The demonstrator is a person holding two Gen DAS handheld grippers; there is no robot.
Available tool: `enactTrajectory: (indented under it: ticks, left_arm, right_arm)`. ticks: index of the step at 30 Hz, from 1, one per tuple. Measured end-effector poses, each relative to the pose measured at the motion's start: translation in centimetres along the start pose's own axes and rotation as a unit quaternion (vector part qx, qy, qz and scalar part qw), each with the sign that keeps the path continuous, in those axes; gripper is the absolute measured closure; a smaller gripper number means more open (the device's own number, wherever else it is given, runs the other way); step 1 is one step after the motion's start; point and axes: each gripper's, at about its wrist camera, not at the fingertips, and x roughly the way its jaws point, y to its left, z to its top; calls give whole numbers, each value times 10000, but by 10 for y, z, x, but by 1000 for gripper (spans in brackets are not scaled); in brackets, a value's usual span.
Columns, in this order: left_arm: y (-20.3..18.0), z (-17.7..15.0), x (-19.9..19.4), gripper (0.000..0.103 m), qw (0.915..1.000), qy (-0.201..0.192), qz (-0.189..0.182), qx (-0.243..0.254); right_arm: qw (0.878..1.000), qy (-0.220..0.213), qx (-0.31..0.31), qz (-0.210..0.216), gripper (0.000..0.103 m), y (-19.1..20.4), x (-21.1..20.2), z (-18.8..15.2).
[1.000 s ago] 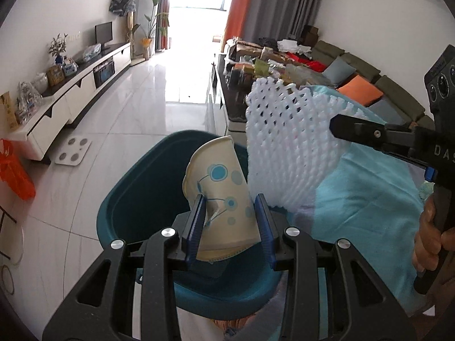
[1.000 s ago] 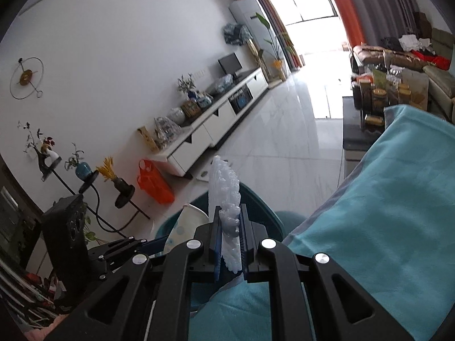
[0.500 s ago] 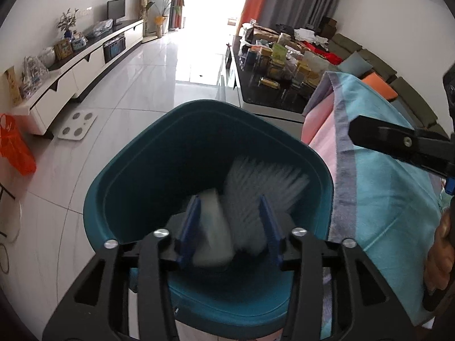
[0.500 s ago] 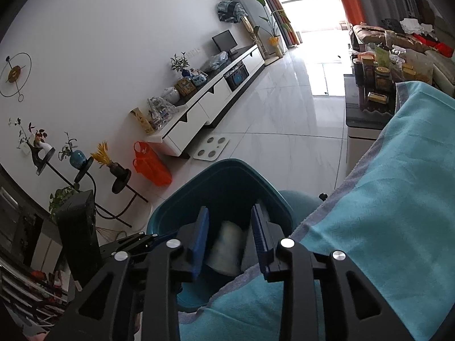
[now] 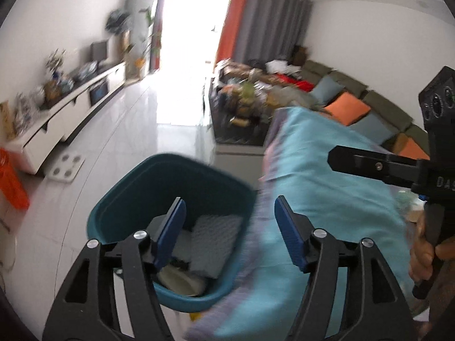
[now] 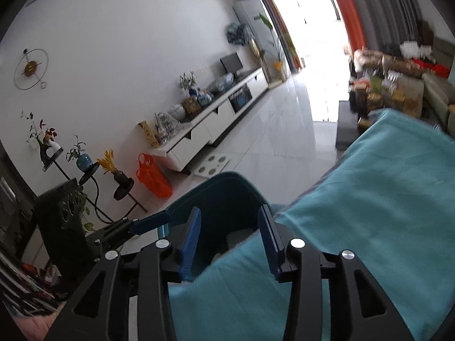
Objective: Collect trash
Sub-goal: 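Open both tools over the bin, then move them back to the table, then grasp the blue-dotted paper cup on the table with the right tool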
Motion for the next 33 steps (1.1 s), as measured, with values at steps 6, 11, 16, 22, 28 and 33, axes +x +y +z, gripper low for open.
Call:
enactTrajectory:
  ticks: [6, 11, 16, 22, 28, 33]
  left_arm:
    - [-71, -2, -9, 36, 9948, -156, -888, 470]
    - [-135, -9, 8, 36, 9850, 63, -1489, 867]
    - [-186, -20, 30, 36, 9754, 336, -1857, 1137]
    - [-215, -28, 51, 36, 9672, 750, -2064, 1272]
    - [-241, -27, 66, 36, 9598, 986, -2209, 1424]
    - [-254, -24, 79, 36, 9572, 1160, -2180, 1511]
  right_arm:
    - [9982, -445, -144, -376, 57, -17, -67, -17]
    - [9939, -734, 11, -829, 56, -42, -122, -41]
    - [9873, -888, 383, -1259, 56, -74, -164, -61]
    - [9757, -1030, 865, -1729, 56, -109, -200, -85]
    - [9662, -991, 1357, -1954, 56, -141, -211, -104]
    - [9629, -879, 1703, -1901, 56, -160, -208, -120]
